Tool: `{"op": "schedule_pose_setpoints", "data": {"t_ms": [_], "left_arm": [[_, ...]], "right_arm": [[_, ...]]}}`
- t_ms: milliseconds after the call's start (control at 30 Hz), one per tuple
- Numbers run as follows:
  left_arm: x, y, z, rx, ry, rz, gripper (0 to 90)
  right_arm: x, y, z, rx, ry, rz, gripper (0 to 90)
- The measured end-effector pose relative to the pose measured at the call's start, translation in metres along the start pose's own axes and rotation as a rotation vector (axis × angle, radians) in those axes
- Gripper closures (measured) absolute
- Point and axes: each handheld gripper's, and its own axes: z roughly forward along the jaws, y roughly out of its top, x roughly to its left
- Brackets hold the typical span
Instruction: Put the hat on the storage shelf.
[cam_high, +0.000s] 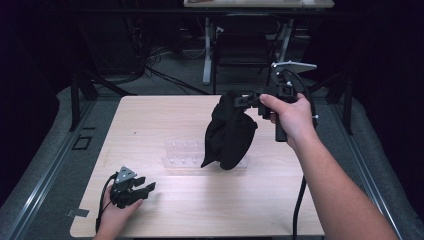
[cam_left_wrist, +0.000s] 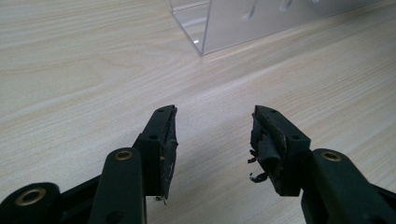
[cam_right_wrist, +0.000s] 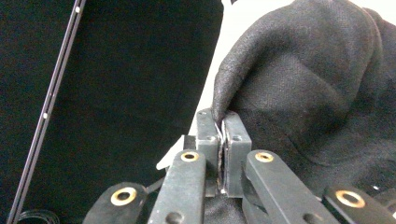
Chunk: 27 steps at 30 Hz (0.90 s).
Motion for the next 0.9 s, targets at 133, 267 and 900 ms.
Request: {"op": "schedule_pose_setpoints", "data": {"t_ms": [133, 267, 900], "left_arm": [[0.0, 0.0, 0.0, 0.001, 0.0, 0.004, 50.5], [-0.001, 0.001, 0.0, 0.009, -0.002, 0.013, 50.5], [-0.041, 0.03, -0.009, -0.098, -0.097, 0.094, 49.3]], "right_arm": [[-0.007, 0.002, 0.005, -0.016, 0.001, 0.002, 88.1], [-0.014, 0.004, 0.01, -0.012, -0.004, 0.009, 88.1], [-0.026, 0.01, 0.027, -0.061, 0.098, 0.061, 87.0]]}}
